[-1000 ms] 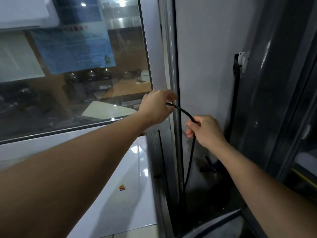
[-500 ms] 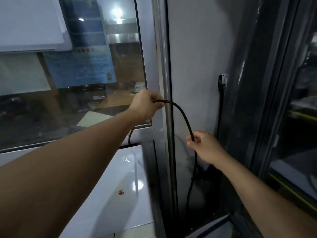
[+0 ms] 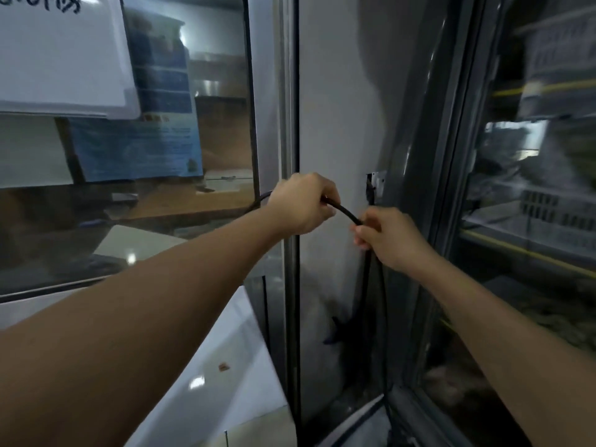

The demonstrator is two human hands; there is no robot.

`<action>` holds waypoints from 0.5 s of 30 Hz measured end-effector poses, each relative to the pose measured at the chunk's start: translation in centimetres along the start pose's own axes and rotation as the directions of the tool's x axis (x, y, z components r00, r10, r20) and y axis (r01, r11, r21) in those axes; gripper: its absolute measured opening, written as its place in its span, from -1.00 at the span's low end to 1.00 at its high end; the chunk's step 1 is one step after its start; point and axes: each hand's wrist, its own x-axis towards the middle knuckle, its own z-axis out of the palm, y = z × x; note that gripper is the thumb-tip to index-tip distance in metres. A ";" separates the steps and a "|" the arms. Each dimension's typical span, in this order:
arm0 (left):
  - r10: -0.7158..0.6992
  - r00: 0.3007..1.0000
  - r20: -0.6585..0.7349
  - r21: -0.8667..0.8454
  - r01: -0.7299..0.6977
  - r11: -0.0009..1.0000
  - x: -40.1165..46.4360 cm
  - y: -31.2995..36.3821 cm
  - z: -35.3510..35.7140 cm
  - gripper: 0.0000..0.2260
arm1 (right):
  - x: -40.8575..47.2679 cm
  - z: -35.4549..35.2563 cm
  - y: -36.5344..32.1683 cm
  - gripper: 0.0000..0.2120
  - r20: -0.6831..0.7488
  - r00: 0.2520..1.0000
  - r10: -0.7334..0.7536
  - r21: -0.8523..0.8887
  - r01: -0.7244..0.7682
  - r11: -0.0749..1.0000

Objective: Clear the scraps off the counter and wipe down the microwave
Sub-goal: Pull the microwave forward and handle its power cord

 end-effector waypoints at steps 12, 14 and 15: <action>-0.177 0.970 -0.169 -0.403 0.096 0.910 0.5 -0.2 -3.2 -0.94 | -2.6 -5.4 -0.8 -0.81 -0.006 0.993 0.116 -0.126 -0.116 0.985; -0.208 0.961 -0.184 -0.433 0.111 0.894 0.5 0.0 -3.3 -0.94 | -2.2 -6.6 -1.8 -0.80 -0.032 0.992 0.122 -0.136 -0.126 0.983; -0.227 0.954 -0.194 -0.448 0.119 0.886 0.5 0.1 -3.3 -0.92 | -1.9 -7.2 -2.3 -0.80 -0.043 0.991 0.130 -0.120 -0.134 0.984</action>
